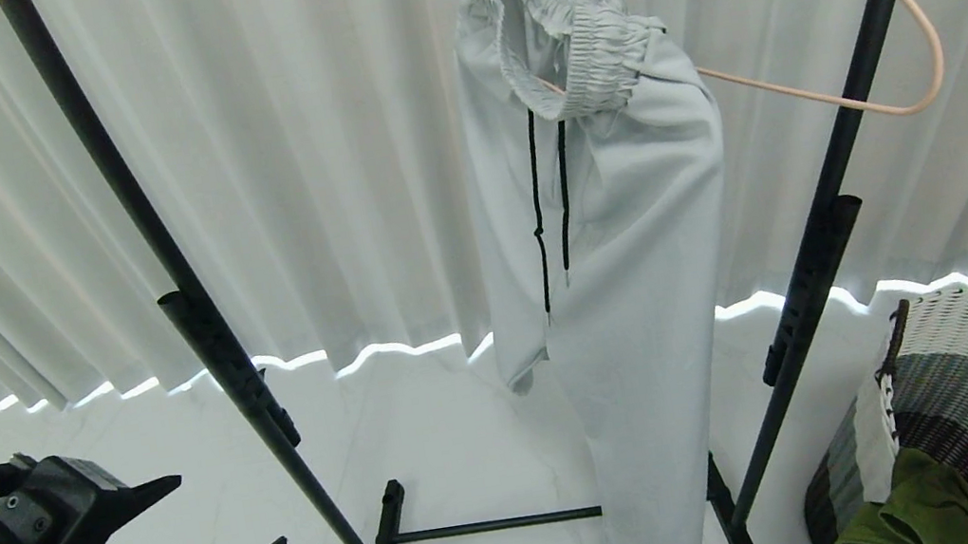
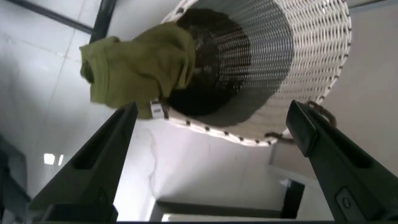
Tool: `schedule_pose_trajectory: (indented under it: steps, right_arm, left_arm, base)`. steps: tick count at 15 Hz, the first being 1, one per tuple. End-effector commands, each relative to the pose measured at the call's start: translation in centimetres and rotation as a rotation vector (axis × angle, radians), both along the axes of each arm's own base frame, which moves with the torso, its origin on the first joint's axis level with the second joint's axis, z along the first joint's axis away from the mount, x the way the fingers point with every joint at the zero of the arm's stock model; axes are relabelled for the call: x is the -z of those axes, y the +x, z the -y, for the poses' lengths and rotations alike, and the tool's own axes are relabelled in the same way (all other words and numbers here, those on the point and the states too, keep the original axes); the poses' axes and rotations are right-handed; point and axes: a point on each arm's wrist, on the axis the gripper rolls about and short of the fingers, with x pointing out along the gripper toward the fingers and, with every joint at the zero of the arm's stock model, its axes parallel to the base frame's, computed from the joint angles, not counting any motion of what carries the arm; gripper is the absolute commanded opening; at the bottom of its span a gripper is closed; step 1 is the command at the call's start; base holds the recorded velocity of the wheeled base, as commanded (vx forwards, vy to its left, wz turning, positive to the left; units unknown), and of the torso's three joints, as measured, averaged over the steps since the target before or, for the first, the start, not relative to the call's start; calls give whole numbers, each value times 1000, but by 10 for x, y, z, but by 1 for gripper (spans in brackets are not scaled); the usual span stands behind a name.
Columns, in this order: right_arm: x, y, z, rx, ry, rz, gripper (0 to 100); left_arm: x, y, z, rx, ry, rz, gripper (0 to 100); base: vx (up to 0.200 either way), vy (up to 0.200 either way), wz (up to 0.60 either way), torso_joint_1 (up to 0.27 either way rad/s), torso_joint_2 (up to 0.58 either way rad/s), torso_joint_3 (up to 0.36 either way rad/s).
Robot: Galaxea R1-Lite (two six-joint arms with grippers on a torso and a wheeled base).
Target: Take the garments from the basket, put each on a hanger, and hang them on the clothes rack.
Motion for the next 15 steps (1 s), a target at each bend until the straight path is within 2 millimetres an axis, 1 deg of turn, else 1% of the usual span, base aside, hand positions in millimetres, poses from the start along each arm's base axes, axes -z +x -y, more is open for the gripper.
schedule_pose_trajectory:
  steps: [1, 3, 5, 7, 9, 11, 13, 15]
  right_arm:
    - [36, 11, -7, -55, 14, -127, 100]
    - [53, 15, -13, -100, 25, -181, 100]
    - [70, 25, -19, -125, 23, -218, 100]
    - [85, 33, -20, -127, 21, -251, 100]
    - [91, 39, -21, -127, 20, -270, 100]
    - [98, 53, -22, -124, 19, -267, 100]
    - [105, 63, -23, -117, 11, -238, 100]
    - [109, 67, -23, -111, 3, -216, 100]
  left_arm:
    - [1, 6, 11, 57, -39, -40, 100]
    - [1, 6, 15, 83, -45, -46, 100]
    - [1, 6, 16, 84, -46, -48, 100]
    - [2, 5, 16, 83, -45, -54, 100]
    - [2, 5, 16, 82, -49, -56, 100]
    - [3, 6, 16, 77, -57, -65, 100]
    - [4, 7, 16, 77, -55, -74, 100]
    - [5, 8, 16, 78, -54, -82, 100]
  base:
    - [0, 0, 0, 0, 0, 0]
    - [0, 0, 0, 0, 0, 0]
    - [0, 0, 0, 0, 0, 0]
    - [0, 0, 0, 0, 0, 0]
    - [0, 0, 0, 0, 0, 0]
    - [0, 0, 0, 0, 0, 0]
    - [0, 0, 0, 0, 0, 0]
    - [0, 0, 0, 0, 0, 0]
